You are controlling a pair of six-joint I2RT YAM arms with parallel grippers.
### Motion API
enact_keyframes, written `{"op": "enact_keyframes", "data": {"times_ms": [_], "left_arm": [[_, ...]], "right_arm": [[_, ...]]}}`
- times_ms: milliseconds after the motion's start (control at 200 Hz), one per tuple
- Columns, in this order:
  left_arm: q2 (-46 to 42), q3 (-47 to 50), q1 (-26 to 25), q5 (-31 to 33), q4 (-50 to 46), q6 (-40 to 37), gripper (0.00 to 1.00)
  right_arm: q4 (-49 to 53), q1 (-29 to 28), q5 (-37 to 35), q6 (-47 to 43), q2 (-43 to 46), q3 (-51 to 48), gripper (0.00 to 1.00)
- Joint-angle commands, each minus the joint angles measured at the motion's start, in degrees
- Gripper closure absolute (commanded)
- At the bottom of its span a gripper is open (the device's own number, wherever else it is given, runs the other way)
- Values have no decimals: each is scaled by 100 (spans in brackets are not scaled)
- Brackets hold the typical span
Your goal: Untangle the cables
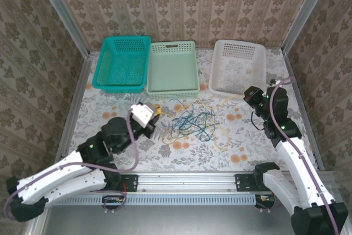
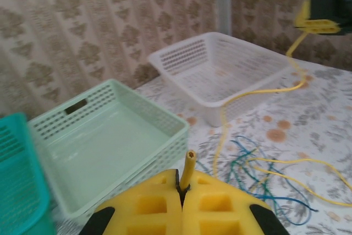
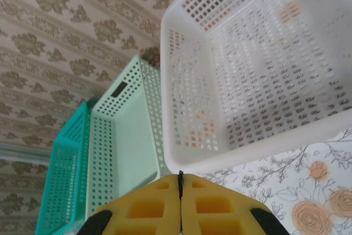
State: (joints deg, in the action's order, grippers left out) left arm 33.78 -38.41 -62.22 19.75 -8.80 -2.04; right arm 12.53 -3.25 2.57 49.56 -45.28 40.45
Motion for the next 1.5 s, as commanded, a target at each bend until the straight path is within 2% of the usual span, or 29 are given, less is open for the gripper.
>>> {"op": "enact_keyframes", "data": {"times_ms": [0,130,310,505,585,695,880,985,1080,1150,1290,1350,1495], "left_arm": [[-485,96,184,787,-724,367,100],[-1011,168,428,1182,-1041,445,100],[-1544,354,724,1569,-1169,694,100],[-1889,422,843,1869,-1283,901,100],[-1860,448,866,1797,-1147,914,100],[-1629,460,882,1673,-761,853,100],[-983,165,1031,2059,17,457,100],[-527,-216,1318,2144,447,43,100],[15,-626,1741,2077,769,-348,100],[427,-914,2247,1922,883,-463,100],[892,-1398,3545,1541,1087,-331,100],[1040,-1600,4297,1251,1104,-198,100],[1526,-1847,5475,275,1196,154,100]], "right_arm": [[228,404,376,-3,122,-98,100],[309,827,664,0,124,-129,100],[412,1082,740,10,200,-151,100],[491,1116,873,16,283,-107,100],[346,1094,1091,132,283,-145,100],[-83,773,1334,379,206,-230,100],[-1064,-249,1130,521,-392,-85,100],[-1485,-777,907,545,-974,189,100],[-1772,-1291,745,405,-1645,586,100],[-1804,-1613,660,246,-2187,1003,100],[-2151,-1897,555,300,-3276,1857,100],[-2304,-1921,509,366,-3845,2317,100],[-2504,-2056,701,599,-5667,4256,100]]}}
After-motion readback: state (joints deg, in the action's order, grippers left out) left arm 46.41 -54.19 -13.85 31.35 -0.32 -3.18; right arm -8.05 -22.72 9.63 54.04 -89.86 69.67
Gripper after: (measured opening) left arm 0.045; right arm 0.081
